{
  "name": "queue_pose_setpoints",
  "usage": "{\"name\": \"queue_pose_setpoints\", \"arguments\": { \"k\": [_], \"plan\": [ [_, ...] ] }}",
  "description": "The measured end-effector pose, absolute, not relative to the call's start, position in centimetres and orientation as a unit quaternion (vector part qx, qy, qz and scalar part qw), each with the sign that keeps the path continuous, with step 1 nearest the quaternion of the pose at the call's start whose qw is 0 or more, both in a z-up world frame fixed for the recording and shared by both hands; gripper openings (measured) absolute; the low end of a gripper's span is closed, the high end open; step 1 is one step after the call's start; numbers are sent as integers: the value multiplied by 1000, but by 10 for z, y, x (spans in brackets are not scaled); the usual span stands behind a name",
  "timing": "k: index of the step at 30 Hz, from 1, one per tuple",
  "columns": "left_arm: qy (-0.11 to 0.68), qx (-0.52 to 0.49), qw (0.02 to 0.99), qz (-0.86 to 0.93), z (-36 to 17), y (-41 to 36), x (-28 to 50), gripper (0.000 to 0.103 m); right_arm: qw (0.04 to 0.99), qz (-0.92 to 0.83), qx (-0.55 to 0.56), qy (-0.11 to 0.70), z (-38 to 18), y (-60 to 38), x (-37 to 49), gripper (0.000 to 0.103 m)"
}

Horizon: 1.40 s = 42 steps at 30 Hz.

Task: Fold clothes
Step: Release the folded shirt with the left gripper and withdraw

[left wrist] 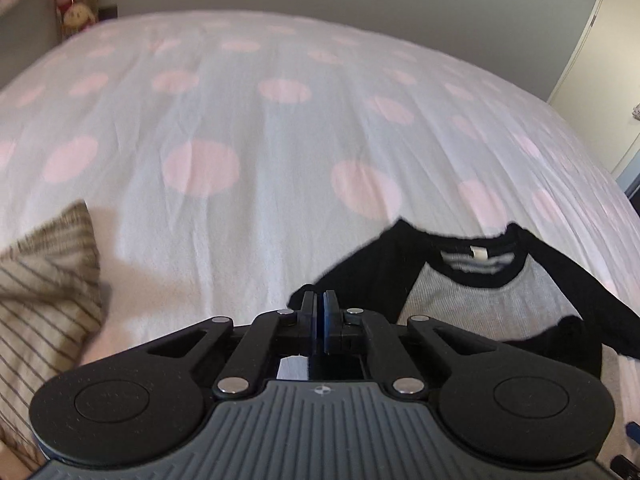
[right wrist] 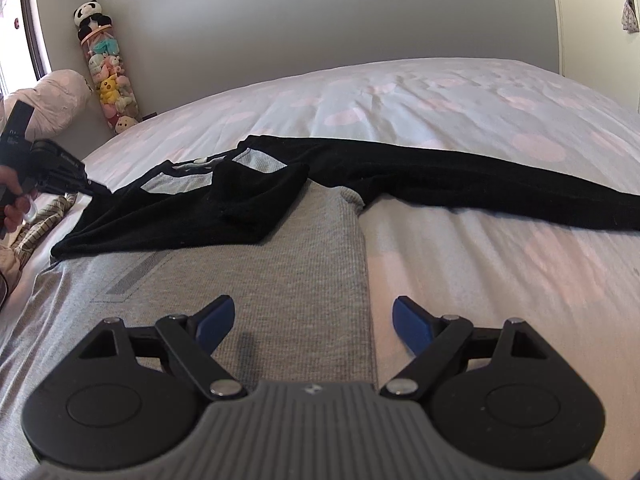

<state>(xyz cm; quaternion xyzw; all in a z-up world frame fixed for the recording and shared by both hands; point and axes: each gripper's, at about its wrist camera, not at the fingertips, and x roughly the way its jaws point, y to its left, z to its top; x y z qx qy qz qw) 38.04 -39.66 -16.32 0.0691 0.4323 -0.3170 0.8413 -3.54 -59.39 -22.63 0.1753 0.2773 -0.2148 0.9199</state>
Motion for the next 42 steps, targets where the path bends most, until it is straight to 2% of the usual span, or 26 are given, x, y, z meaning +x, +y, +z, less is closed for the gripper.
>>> {"name": "queue_pose_setpoints", "arguments": {
  "k": [11, 14, 21, 25, 30, 32, 34, 35, 42],
  "plan": [
    [441, 88, 862, -233, -180, -377, 387, 1, 920, -212, 170, 281, -228, -593, -37, 88],
    [431, 78, 863, -251, -170, -363, 367, 10, 921, -213, 168, 280, -228, -593, -37, 88],
    [416, 126, 864, -256, -152, -340, 286, 22, 925, -218, 145, 275, -221, -584, -37, 87],
    [425, 105, 859, -265, -156, -321, 268, 26, 929, -212, 121, 278, -219, -571, -36, 86],
    [430, 97, 856, -269, -162, -305, 263, 26, 933, -203, 85, 283, -203, -554, -23, 81],
    [430, 102, 858, -263, -166, -302, 268, 26, 933, -200, 77, 291, -194, -548, -11, 75],
    [429, 109, 858, -261, -170, -302, 272, 26, 929, -197, 75, 303, -186, -547, 11, 60],
    [426, 113, 858, -264, -171, -302, 274, 26, 928, -195, 74, 309, -182, -547, 25, 58],
    [413, 104, 858, -288, -176, -303, 290, 26, 922, -181, 83, 332, -160, -561, 117, 56]
  ]
}}
